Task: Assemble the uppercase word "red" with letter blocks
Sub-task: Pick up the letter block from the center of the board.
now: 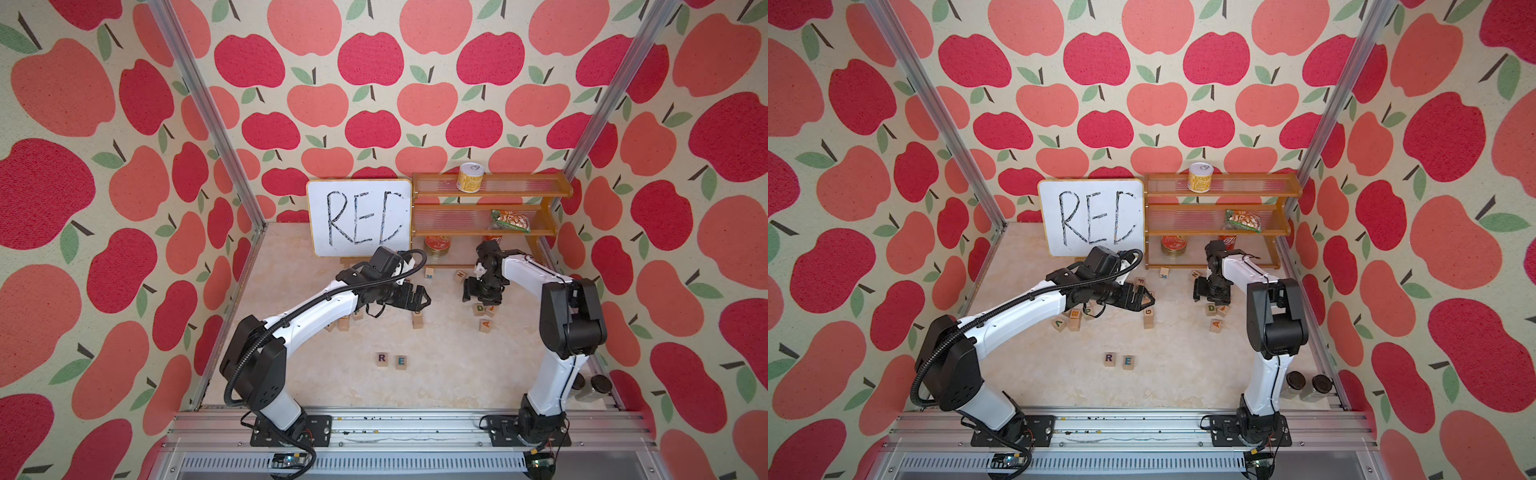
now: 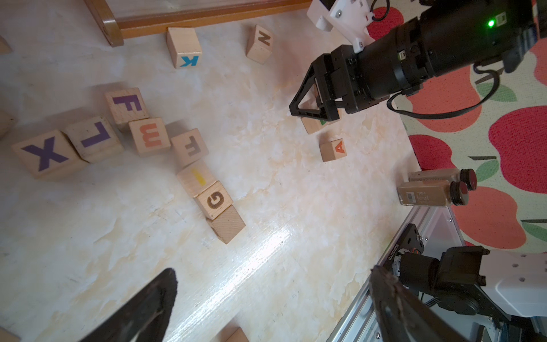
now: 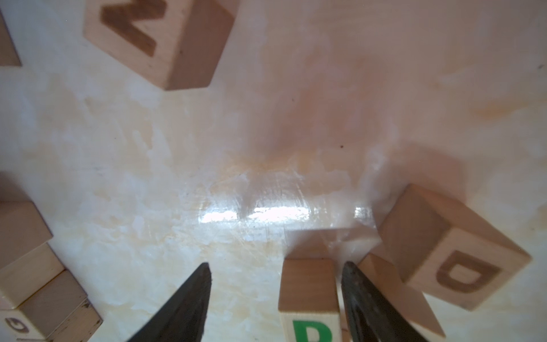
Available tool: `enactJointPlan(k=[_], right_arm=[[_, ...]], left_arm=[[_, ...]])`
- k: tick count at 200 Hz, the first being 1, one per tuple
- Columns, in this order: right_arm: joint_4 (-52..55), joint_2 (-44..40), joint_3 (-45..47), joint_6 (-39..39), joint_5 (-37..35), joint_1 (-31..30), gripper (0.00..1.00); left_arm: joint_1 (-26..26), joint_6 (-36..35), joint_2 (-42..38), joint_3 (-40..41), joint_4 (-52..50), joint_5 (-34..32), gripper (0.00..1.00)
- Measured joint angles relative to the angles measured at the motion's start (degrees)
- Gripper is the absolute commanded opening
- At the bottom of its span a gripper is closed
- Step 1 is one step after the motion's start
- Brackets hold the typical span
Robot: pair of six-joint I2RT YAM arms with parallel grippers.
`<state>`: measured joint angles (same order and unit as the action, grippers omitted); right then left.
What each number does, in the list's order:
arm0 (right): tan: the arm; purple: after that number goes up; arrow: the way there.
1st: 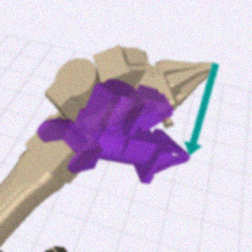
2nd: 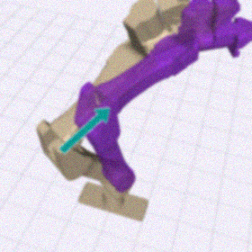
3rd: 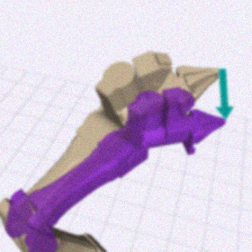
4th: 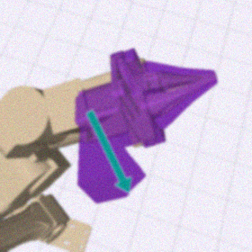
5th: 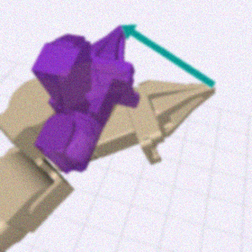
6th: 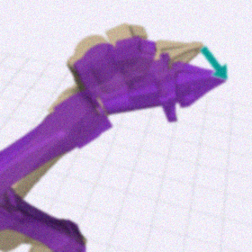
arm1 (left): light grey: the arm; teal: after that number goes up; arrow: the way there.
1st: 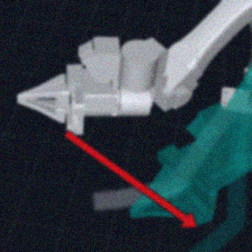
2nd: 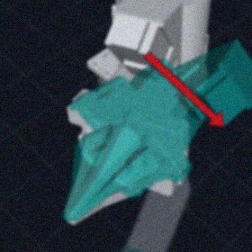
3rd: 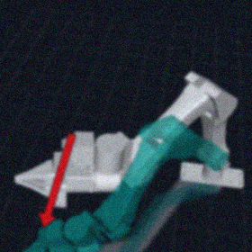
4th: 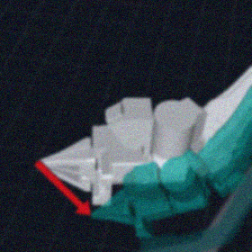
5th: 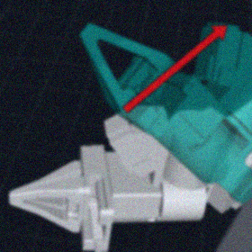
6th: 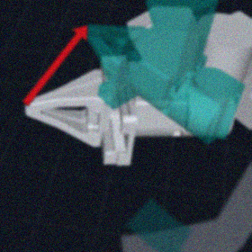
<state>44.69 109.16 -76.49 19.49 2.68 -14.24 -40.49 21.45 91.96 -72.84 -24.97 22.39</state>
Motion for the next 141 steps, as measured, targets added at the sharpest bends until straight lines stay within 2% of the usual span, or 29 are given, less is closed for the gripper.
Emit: enactJointPlan(k=[29,76,106,141], right_arm=[[-0.3,0.0,0.3,-0.1,0.0,0.0,0.64],[-1.0,0.0,3.0,-0.4,-0.3,0.0,0.61],[-1.4,-0.1,4.0,-0.9,-1.1,0.0,0.47],[-1.4,-0.1,4.1,-1.0,-2.2,-0.1,0.26]], left_arm=[[0.3,0.0,0.0,0.0,0.0,0.5,0.99],[1.0,0.0,0.0,0.0,0.0,0.9,0.99],[1.1,0.0,0.0,0.0,0.0,1.1,0.99],[1.2,0.0,0.0,0.0,0.0,1.1,1.0]])
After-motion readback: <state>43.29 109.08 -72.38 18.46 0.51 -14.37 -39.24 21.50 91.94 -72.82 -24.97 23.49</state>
